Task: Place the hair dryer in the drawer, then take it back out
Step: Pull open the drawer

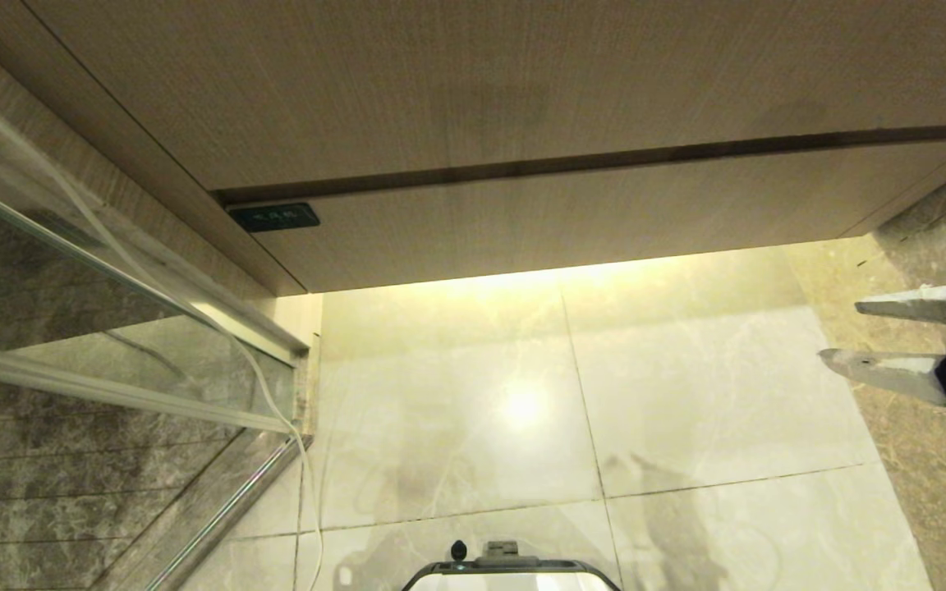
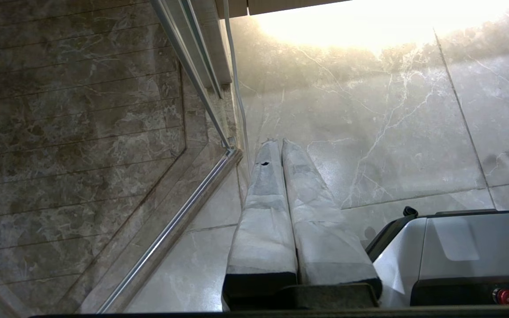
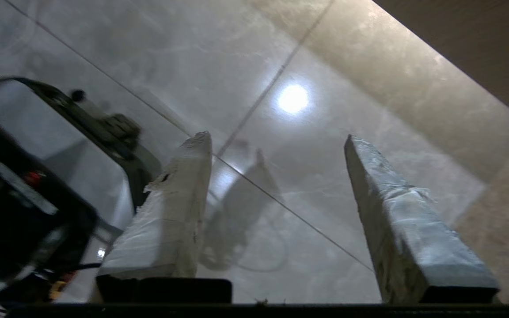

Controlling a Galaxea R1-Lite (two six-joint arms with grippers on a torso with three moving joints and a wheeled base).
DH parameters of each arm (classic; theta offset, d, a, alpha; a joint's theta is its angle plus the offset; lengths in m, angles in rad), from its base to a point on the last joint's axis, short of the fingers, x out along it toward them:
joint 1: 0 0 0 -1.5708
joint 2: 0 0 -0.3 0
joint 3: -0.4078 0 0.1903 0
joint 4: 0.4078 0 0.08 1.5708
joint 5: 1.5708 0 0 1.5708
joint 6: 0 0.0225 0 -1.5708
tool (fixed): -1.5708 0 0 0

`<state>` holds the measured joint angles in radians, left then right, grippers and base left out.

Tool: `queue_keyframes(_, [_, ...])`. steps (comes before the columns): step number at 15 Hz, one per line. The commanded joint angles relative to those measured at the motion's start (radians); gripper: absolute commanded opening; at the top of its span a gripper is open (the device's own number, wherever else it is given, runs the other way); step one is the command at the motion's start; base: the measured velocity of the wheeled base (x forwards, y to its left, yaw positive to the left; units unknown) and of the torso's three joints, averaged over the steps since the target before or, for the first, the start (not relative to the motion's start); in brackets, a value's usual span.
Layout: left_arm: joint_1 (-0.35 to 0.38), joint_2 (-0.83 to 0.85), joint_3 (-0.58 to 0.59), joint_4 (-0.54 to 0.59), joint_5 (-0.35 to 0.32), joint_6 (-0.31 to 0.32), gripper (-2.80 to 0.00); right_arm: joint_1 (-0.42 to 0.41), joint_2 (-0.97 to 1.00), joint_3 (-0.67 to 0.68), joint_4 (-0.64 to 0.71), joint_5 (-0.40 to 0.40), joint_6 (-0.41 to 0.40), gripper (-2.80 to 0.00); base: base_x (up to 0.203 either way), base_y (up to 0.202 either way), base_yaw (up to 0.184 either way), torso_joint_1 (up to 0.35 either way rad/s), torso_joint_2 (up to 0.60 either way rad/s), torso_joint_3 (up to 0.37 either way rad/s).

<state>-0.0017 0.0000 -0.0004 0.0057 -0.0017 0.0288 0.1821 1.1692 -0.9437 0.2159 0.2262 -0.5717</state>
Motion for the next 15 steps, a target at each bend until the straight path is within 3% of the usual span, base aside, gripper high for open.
queue_keyframes(1, [-0.001, 0.000, 0.002, 0.000, 0.000, 0.000, -2.80, 0.002, 0.110, -0.018, -0.057, -0.072, -0.061, 0.00, 0.000, 0.000, 0.000, 0.000, 0.00, 0.000])
queue_keyframes(3, [0.000, 0.000, 0.002, 0.000, 0.000, 0.000, -2.80, 0.002, 0.170, -0.036, -0.189, -0.187, -0.217, 0.00, 0.000, 0.000, 0.000, 0.000, 0.00, 0.000])
queue_keyframes(5, [0.000, 0.000, 0.002, 0.000, 0.000, 0.000, -2.80, 0.001, 0.230, -0.051, -0.322, -0.243, -0.387, 0.00, 0.000, 0.000, 0.000, 0.000, 0.00, 0.000])
queue_keyframes(9, [0.000, 0.000, 0.002, 0.000, 0.000, 0.000, -2.80, 0.000, 0.354, -0.043, -0.537, -0.126, -0.567, 0.00, 0.000, 0.000, 0.000, 0.000, 0.00, 0.000])
queue_keyframes(11, [-0.001, 0.000, 0.002, 0.000, 0.000, 0.000, -2.80, -0.009, 0.371, -0.024, -0.605, -0.116, -0.642, 0.00, 0.000, 0.000, 0.000, 0.000, 0.00, 0.000])
queue_keyframes(13, [0.000, 0.000, 0.002, 0.000, 0.000, 0.000, -2.80, -0.028, 0.400, -0.025, -0.626, -0.094, -0.687, 0.00, 0.000, 0.000, 0.000, 0.000, 0.00, 0.000])
queue_keyframes(15, [-0.001, 0.000, 0.002, 0.000, 0.000, 0.000, -2.80, -0.055, 0.436, -0.063, -0.627, 0.012, -0.790, 0.00, 0.000, 0.000, 0.000, 0.000, 0.00, 0.000])
